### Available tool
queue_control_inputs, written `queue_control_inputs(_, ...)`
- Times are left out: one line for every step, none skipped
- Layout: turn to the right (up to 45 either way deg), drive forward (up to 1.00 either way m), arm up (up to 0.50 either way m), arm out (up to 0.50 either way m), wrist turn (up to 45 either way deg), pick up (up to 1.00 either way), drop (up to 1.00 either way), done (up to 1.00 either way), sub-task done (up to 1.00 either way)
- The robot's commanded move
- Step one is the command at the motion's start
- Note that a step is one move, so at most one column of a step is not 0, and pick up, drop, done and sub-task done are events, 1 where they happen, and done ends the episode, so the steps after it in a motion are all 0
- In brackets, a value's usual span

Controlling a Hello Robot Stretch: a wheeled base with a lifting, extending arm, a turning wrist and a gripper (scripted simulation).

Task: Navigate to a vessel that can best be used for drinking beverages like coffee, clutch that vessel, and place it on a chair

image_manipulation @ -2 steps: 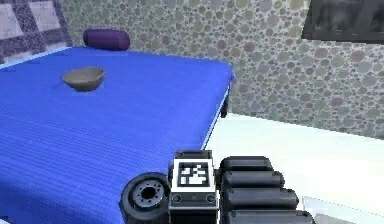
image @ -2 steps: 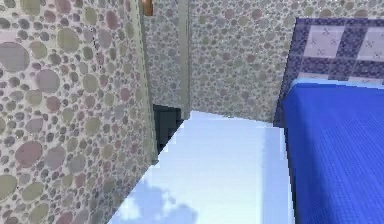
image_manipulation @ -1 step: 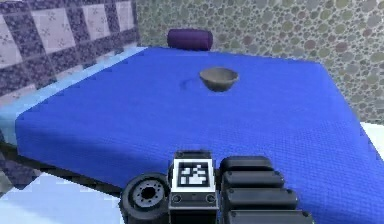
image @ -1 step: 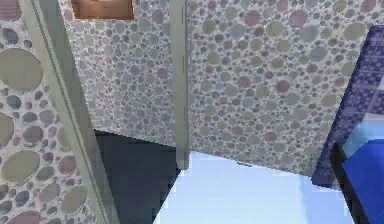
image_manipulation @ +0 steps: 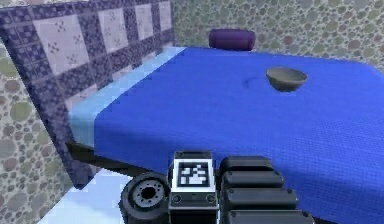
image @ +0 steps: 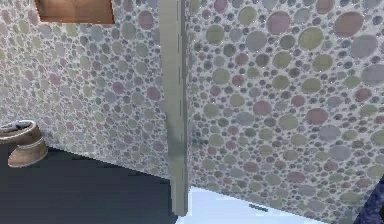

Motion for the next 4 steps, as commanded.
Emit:
queue_control_inputs(3.0,0.0,0.0,0.0,0.0,0.0,0.0,0.0,0.0)
queue_control_inputs(42.0,0.0,0.0,0.0,0.0,0.0,0.0,0.0,0.0)
queue_control_inputs(0.0,0.3,0.0,0.0,0.0,0.0,0.0,0.0,0.0)
queue_control_inputs(-45.0,0.0,0.0,0.0,0.0,0.0,0.0,0.0,0.0)
